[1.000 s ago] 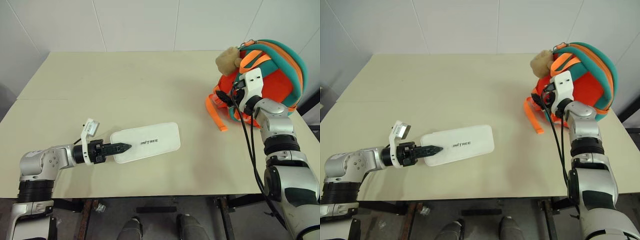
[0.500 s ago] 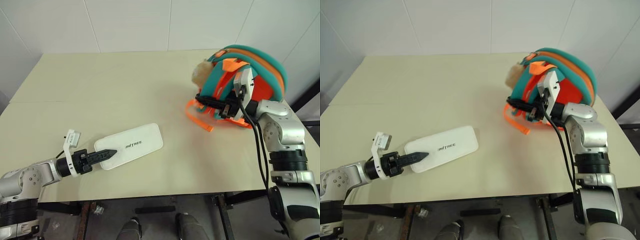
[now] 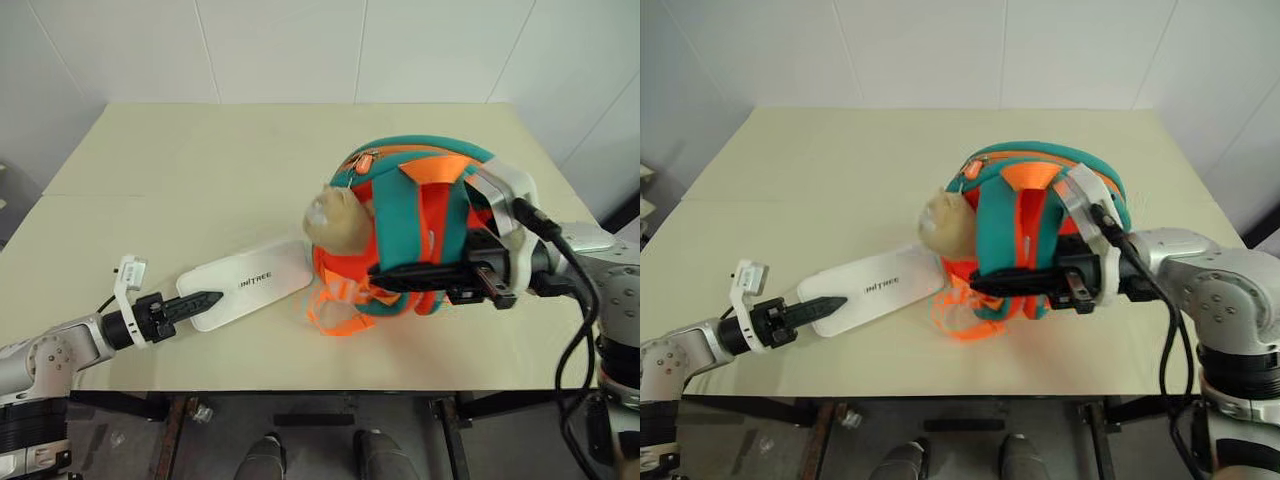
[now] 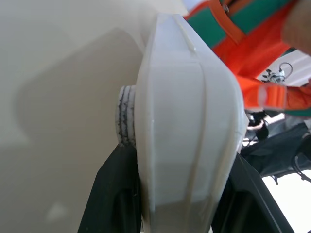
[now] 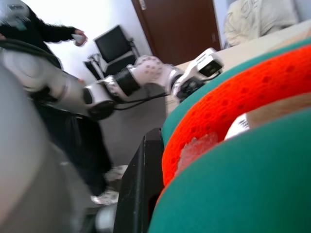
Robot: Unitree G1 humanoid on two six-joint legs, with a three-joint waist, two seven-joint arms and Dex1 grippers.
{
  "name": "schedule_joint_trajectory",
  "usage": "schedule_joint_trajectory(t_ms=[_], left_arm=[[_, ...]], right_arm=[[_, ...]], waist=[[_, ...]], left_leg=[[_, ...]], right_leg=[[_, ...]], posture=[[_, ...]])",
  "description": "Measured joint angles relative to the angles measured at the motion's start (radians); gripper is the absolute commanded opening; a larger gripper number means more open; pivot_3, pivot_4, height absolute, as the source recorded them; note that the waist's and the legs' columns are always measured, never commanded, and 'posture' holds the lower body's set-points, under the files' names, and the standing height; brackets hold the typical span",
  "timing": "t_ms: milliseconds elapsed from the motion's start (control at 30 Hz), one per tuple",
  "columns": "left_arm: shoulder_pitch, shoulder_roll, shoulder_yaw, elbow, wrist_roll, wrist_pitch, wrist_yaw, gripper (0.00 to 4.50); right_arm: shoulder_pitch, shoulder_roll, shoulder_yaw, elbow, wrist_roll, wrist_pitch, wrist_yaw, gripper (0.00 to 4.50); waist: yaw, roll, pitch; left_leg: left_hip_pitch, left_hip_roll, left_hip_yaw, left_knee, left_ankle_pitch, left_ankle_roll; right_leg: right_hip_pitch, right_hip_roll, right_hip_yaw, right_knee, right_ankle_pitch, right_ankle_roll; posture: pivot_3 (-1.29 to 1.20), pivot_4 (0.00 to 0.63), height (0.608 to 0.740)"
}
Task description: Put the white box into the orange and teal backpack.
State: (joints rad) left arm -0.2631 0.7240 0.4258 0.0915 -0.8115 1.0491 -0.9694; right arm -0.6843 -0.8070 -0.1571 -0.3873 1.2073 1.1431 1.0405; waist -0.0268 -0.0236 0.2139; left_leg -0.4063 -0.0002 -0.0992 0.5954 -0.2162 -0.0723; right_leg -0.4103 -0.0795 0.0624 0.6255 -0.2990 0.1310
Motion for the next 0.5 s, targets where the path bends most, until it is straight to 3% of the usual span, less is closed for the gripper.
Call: schedule_joint_trajectory(t_ms=[200,500], left_arm=[[0.008,-0.004,0.050,-0.048,-0.063,-0.002,0.006,1.25],[-0.073,0.036,0.107,-0.203,-0.202,-0.009,-0.008,1.25]], right_arm=[[0.088,-0.081,0.000,-0.008,0.008,0.006,0.071,0.01],[0.146,-0.123,0.120,0.060,-0.239,-0.167,0.177,0.01]], waist=[[0.000,-0.001,0.000],[-0.002,-0.001,0.000]], left_leg=[[0.000,0.000,0.001,0.000,0.000,0.000],[0.000,0.000,0.001,0.001,0.000,0.000]], right_leg=[[0.000,0.000,0.000,-0.001,0.000,0.000],[0.000,0.001,0.000,0.000,0.000,0.000]], posture=[[0.00,0.150,0.740],[0.00,0.150,0.740]])
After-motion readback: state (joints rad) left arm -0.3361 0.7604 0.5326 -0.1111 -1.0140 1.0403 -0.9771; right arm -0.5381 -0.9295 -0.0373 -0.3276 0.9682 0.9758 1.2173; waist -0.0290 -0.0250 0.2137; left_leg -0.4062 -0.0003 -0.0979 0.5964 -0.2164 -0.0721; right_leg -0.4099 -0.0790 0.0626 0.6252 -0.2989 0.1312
